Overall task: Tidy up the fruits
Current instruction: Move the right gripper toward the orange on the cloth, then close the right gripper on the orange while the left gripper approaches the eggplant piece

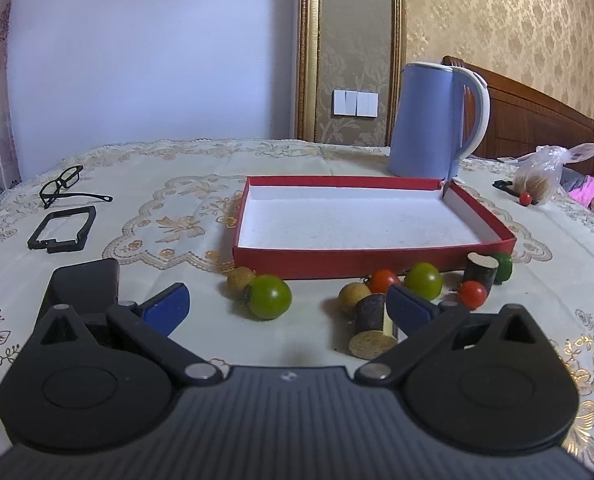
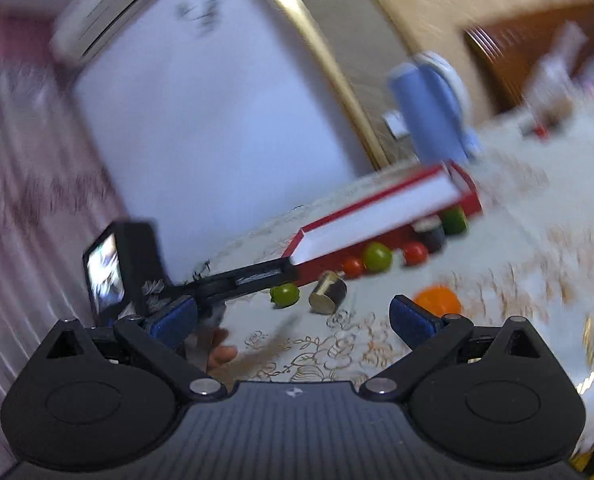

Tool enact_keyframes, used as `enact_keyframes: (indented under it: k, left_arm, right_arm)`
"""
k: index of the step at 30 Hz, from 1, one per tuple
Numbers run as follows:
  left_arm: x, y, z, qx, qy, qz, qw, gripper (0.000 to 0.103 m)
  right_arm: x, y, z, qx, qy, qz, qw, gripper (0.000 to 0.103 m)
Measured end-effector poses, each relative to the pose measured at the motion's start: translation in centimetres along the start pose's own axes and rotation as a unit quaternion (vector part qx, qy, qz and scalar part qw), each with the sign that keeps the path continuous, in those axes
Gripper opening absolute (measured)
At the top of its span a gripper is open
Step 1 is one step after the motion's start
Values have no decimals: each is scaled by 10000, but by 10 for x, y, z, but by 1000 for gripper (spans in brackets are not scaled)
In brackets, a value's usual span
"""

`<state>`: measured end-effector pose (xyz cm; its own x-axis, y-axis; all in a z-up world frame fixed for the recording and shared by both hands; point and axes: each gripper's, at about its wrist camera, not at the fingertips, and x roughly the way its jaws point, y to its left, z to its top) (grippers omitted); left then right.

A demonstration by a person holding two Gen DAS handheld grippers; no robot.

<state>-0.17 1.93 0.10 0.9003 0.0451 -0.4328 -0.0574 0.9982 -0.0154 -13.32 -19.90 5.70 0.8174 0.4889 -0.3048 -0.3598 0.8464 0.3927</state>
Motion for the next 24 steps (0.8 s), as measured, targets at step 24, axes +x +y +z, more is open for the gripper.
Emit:
enact_keyframes:
  k: [24]
  left_arm:
    - [16,0,-8,159,355,83,9992,103]
  right_arm:
    - [60,-36,-2,-1214,669,-1049,9848,100]
